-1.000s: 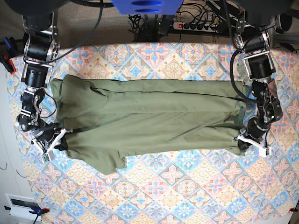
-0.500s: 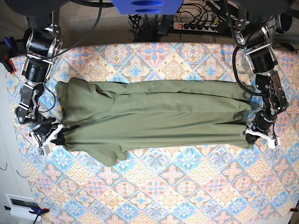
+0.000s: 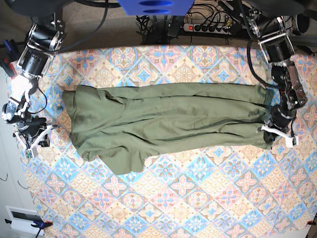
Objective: Layout the t-shirt on the table in an organized manner, then fold the t-shirt properly
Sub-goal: 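Fold the hem over toward the collar edge with both grippers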
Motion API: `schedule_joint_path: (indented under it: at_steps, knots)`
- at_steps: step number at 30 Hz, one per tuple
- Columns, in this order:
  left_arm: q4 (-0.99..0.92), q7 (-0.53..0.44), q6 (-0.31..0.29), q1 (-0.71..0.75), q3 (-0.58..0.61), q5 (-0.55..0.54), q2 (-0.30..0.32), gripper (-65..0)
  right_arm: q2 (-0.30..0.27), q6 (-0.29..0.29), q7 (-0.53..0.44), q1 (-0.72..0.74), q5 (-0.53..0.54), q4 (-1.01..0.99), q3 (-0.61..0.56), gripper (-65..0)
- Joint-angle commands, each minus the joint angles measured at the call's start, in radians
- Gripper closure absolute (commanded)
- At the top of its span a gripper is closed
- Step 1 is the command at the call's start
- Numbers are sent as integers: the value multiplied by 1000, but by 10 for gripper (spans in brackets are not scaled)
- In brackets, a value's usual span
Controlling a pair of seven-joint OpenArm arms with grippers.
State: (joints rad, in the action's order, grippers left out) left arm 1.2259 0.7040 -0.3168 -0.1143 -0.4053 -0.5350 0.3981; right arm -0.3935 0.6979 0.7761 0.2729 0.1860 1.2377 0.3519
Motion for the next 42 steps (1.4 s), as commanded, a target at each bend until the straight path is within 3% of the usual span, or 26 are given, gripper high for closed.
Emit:
schedule_joint_path:
  at_steps: [1, 6, 10, 18, 21, 30, 39, 42]
  knots:
    - [36, -20, -3, -3, -5, -10, 19, 0, -18, 0, -20, 15, 16, 43, 3, -7]
    - [51, -20, -3, 26, -5, -10, 17, 0, -17, 0, -16, -53, 16, 78, 0, -8]
    - [51, -20, -3, 26, -5, -10, 14, 0, -15, 0, -20, 4, 8, 17, -26, -21]
    - [51, -20, -3, 20, -5, -10, 12, -5, -15, 0, -77, 174, 8, -163, -181, -223]
    - [51, -20, -3, 20, -5, -10, 12, -59, -15, 0, -111, 216, 8, -232, -228, -260]
    - [51, -22, -2, 21, -5, -10, 12, -278, -9, 0, -155, 317, 8, -341, -363, -263]
    - [51, -22, 0, 21, -5, -10, -9, -290, 92, 0, -162, 403, 7, -404, -477, -264]
    - [51, -22, 0, 21, -5, -10, -9, -290, 98, 0, -238, 443, 7, -508, -508, -263]
